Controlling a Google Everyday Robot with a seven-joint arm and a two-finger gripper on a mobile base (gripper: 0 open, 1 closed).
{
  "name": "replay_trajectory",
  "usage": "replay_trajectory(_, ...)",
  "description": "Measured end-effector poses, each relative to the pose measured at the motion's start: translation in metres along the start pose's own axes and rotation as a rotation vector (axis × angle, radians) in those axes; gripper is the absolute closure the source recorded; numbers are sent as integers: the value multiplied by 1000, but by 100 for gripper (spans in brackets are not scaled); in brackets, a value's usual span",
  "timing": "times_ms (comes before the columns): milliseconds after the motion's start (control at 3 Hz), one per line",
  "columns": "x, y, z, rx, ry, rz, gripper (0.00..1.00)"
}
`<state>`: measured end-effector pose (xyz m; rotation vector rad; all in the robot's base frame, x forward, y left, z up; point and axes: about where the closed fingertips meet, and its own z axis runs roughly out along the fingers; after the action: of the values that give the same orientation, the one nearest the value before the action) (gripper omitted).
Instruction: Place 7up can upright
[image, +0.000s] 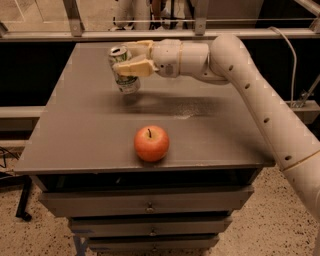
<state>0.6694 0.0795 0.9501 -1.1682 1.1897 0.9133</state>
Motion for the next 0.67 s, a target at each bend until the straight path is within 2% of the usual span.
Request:
replay_trajectory(333, 10, 6, -3, -56, 4, -21, 100)
replay_trajectory(667, 20, 10, -9, -71, -33, -2, 100)
